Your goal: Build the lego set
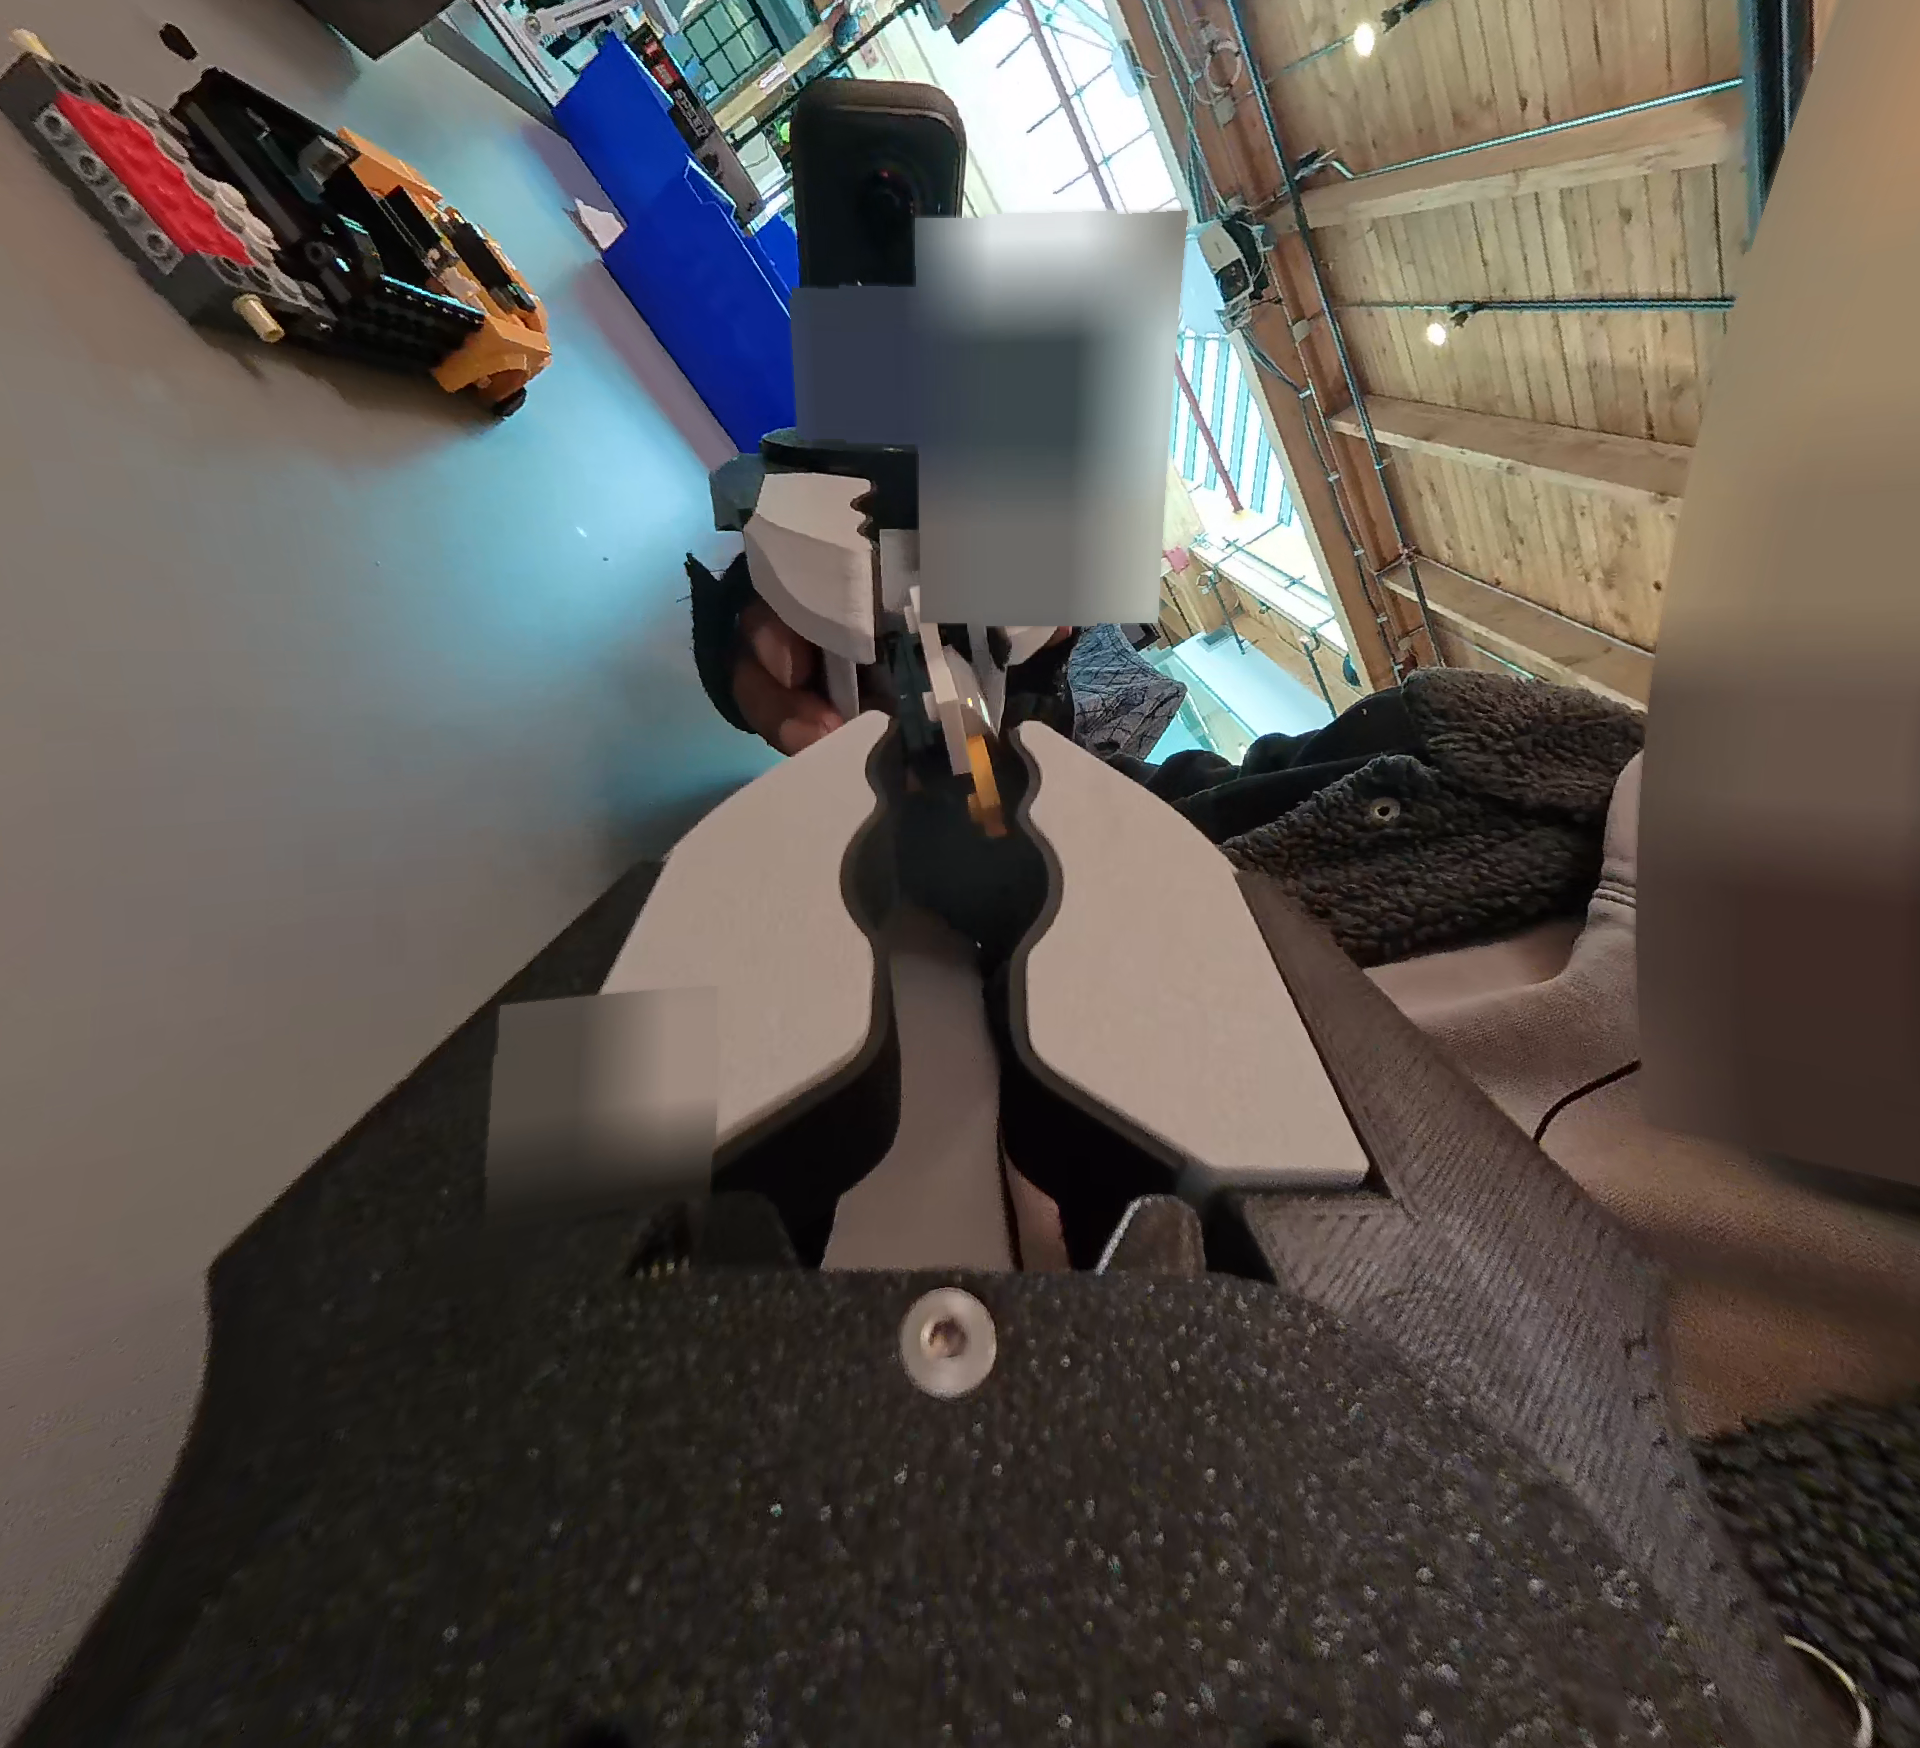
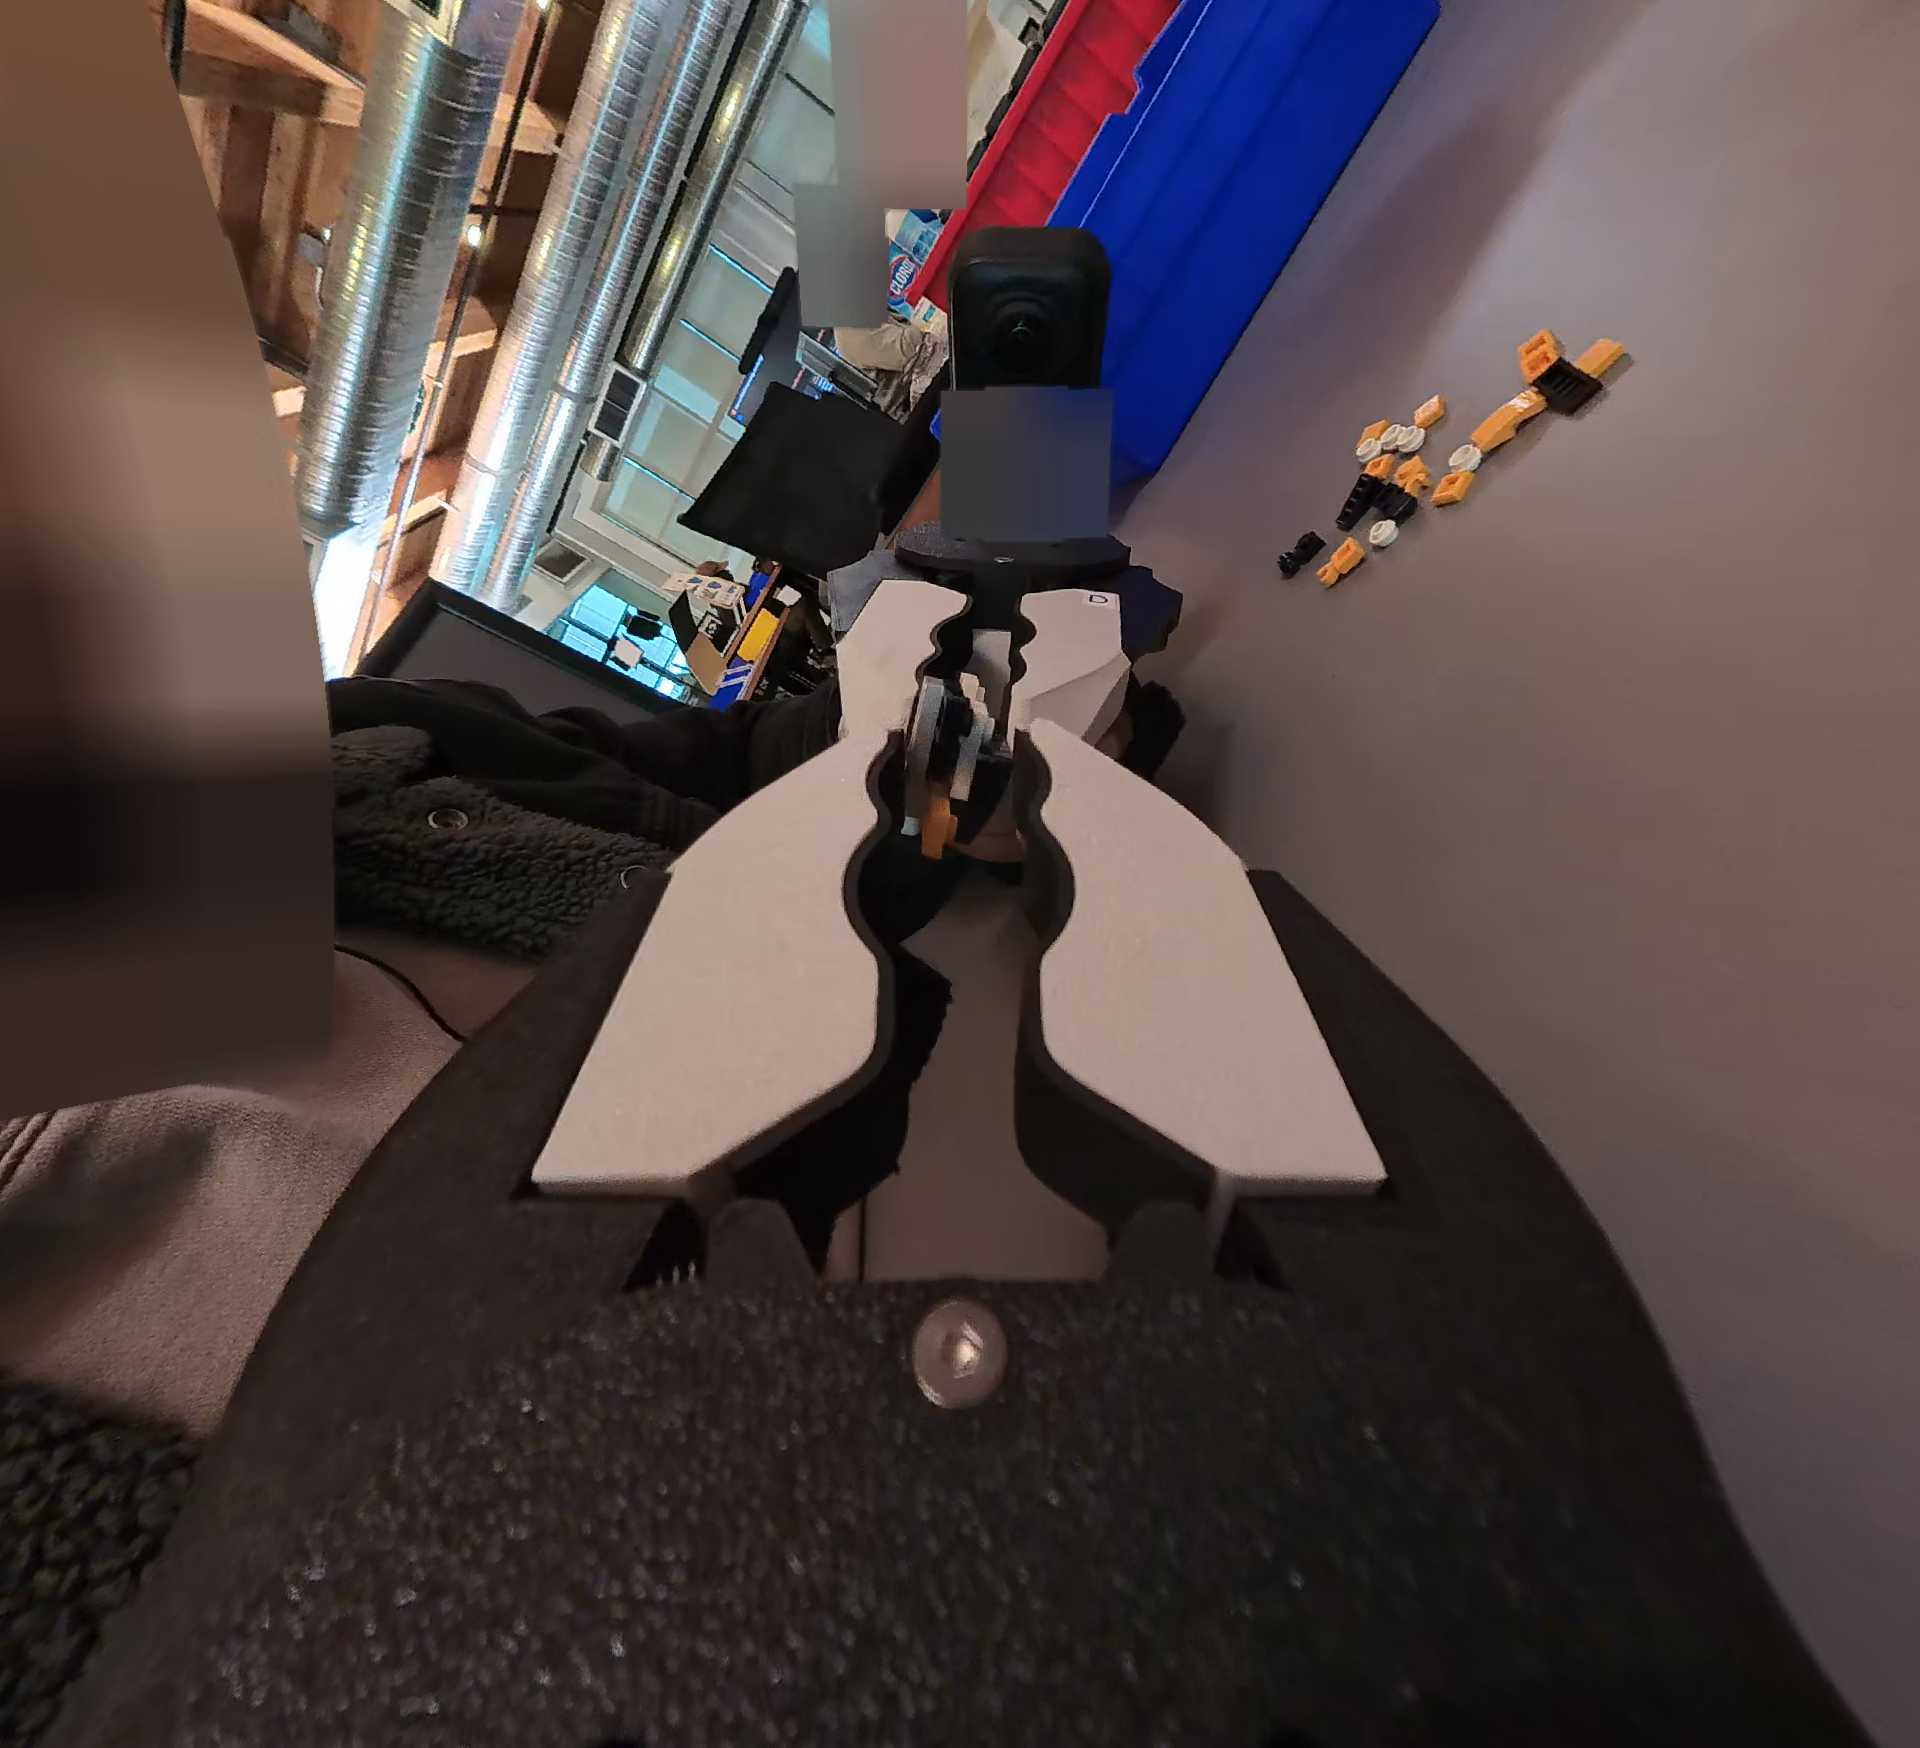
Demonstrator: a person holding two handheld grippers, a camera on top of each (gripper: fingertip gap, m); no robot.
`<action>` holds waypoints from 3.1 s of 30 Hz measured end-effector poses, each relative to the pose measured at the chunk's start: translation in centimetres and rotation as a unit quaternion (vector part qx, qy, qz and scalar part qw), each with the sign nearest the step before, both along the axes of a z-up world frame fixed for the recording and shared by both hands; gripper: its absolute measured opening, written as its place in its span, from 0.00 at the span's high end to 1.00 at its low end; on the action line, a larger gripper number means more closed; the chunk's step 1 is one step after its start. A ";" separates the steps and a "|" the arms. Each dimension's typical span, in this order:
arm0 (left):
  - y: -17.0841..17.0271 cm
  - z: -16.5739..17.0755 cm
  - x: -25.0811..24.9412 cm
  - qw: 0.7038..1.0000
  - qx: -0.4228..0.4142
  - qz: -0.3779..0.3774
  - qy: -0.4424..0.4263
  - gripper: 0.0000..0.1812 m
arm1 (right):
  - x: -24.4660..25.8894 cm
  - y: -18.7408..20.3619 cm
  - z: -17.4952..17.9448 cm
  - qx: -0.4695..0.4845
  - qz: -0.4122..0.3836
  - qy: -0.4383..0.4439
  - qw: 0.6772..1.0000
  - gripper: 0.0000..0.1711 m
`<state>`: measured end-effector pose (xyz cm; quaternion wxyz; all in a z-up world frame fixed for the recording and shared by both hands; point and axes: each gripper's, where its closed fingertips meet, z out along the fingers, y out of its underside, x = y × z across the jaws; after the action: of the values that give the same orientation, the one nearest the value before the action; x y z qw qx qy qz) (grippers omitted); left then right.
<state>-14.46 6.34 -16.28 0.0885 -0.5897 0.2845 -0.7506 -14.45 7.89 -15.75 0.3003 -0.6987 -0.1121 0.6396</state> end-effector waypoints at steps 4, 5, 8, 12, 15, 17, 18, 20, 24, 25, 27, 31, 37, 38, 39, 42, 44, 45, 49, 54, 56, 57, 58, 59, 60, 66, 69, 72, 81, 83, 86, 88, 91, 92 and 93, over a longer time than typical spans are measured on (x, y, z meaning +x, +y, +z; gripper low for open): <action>-0.2 0.0 0.0 1.000 0.011 -0.007 0.002 0.91 | -0.1 -0.3 0.0 0.012 0.008 -0.013 1.000 0.89; -0.4 0.0 0.0 1.000 0.016 -0.011 0.003 0.91 | -0.1 -0.4 0.0 0.013 0.013 -0.015 1.000 0.89; -1.0 -0.1 -0.1 0.999 0.034 -0.032 0.007 0.91 | -0.3 -0.8 0.2 0.026 0.026 -0.021 0.999 0.92; -1.0 0.0 -0.2 0.999 0.045 -0.030 0.007 0.91 | -0.4 -0.9 0.2 0.038 0.025 -0.031 0.999 0.92; -1.0 0.1 -0.2 0.998 0.048 -0.029 0.005 0.91 | -0.4 -0.9 0.2 0.038 0.025 -0.029 0.999 0.92; -1.0 0.1 -0.2 0.998 0.049 -0.029 0.002 0.91 | -0.4 -1.0 0.3 0.040 0.026 -0.028 0.998 0.92; -1.1 0.2 -0.2 0.998 0.052 -0.029 0.001 0.91 | -0.4 -1.0 0.4 0.040 0.027 -0.028 0.998 0.92; -1.1 0.3 -0.2 0.998 0.059 -0.028 -0.001 0.91 | -0.5 -1.0 0.5 0.042 0.028 -0.025 0.998 0.92; -1.2 0.5 -0.3 0.997 0.067 -0.028 -0.007 0.91 | -0.6 -1.2 0.7 0.047 0.030 -0.021 0.998 0.92; -1.2 0.5 -0.3 0.997 0.069 -0.028 -0.009 0.91 | -0.6 -1.2 0.8 0.049 0.031 -0.019 0.998 0.92; -1.3 0.7 -0.3 0.997 0.076 -0.029 -0.013 0.91 | -0.6 -1.3 1.0 0.052 0.033 -0.017 0.998 0.92; -1.5 1.0 -0.4 0.995 0.093 -0.029 -0.020 0.91 | -0.7 -1.5 1.4 0.064 0.036 -0.017 0.997 0.92; -1.6 1.5 -0.6 0.994 0.105 -0.030 -0.031 0.91 | -0.9 -1.7 1.9 0.093 0.036 -0.018 0.995 0.93; -1.7 1.5 -0.6 0.993 0.107 -0.030 -0.033 0.91 | -0.9 -1.7 1.9 0.098 0.035 -0.020 0.994 0.93; -1.7 1.6 -0.6 0.993 0.108 -0.030 -0.034 0.91 | -0.9 -1.7 2.0 0.103 0.034 -0.021 0.994 0.93; -1.7 1.7 -0.7 0.993 0.106 -0.030 -0.035 0.91 | -0.9 -1.7 2.1 0.105 0.033 -0.018 0.994 0.93; -1.6 1.8 -0.7 0.994 0.104 -0.030 -0.036 0.91 | -0.9 -1.7 2.1 0.104 0.033 -0.015 0.994 0.93; -1.6 1.8 -0.7 0.994 0.101 -0.030 -0.036 0.91 | -0.9 -1.7 2.2 0.103 0.033 -0.012 0.994 0.93; -1.6 1.8 -0.7 0.996 0.078 -0.038 -0.032 0.91 | -0.9 -1.6 2.1 0.059 0.043 0.018 0.997 0.93; -1.1 1.1 -0.6 0.999 0.032 -0.039 -0.017 0.91 | -0.7 -1.0 1.4 -0.032 0.040 0.069 0.996 0.92; -1.0 1.0 -0.5 0.999 0.035 -0.036 -0.014 0.91 | -0.6 -0.9 1.4 -0.046 0.040 0.081 0.995 0.92; -1.0 1.0 -0.5 0.999 0.037 -0.035 -0.013 0.91 | -0.6 -0.9 1.4 -0.051 0.040 0.085 0.994 0.92; -1.0 0.9 -0.5 0.999 0.041 -0.034 -0.012 0.91 | -0.6 -0.9 1.4 -0.053 0.040 0.088 0.994 0.92; -1.0 0.9 -0.5 0.998 0.044 -0.033 -0.012 0.91 | -0.6 -0.9 1.4 -0.053 0.042 0.090 0.994 0.92; -1.0 1.0 -0.5 0.998 0.049 -0.033 -0.011 0.91 | -0.6 -1.0 1.5 -0.052 0.044 0.091 0.994 0.92; -1.3 0.9 -0.4 0.995 0.093 -0.025 0.001 0.91 | -0.5 -1.3 1.7 -0.030 0.053 0.079 0.995 0.92; -1.4 0.9 -0.4 0.993 0.117 -0.022 0.007 0.91 | -0.5 -1.5 1.7 -0.017 0.059 0.070 0.996 0.92; -1.6 1.0 -0.4 0.990 0.137 -0.020 0.012 0.91 | -0.4 -1.7 1.8 -0.006 0.066 0.068 0.995 0.92; -1.8 1.1 -0.3 0.986 0.166 -0.015 0.022 0.91 | -0.3 -2.0 2.0 0.026 0.078 0.064 0.995 0.90; -1.8 1.2 -0.4 0.985 0.169 -0.014 0.023 0.91 | -0.4 -2.0 2.0 0.029 0.079 0.066 0.994 0.90; -1.9 1.1 -0.4 0.986 0.165 -0.015 0.024 0.91 | -0.4 -2.0 1.8 0.030 0.080 0.063 0.994 0.90; -1.9 1.1 -0.3 0.986 0.166 -0.014 0.025 0.91 | -0.4 -2.0 1.8 0.033 0.081 0.057 0.995 0.90; -1.9 0.8 -0.3 0.982 0.187 -0.011 0.035 0.91 | -0.4 -2.1 1.5 0.035 0.083 0.044 0.995 0.90; -1.9 0.7 -0.2 0.979 0.200 -0.009 0.041 0.91 | -0.4 -2.1 1.4 0.037 0.082 0.036 0.995 0.90; -2.0 0.5 -0.2 0.976 0.212 -0.007 0.045 0.91 | -0.4 -2.1 1.3 0.041 0.082 0.030 0.995 0.90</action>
<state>-14.69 4.39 -15.73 0.1929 -0.5891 0.4450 -0.6464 -14.85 5.77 -14.45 0.2781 -0.6547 -0.1863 0.6777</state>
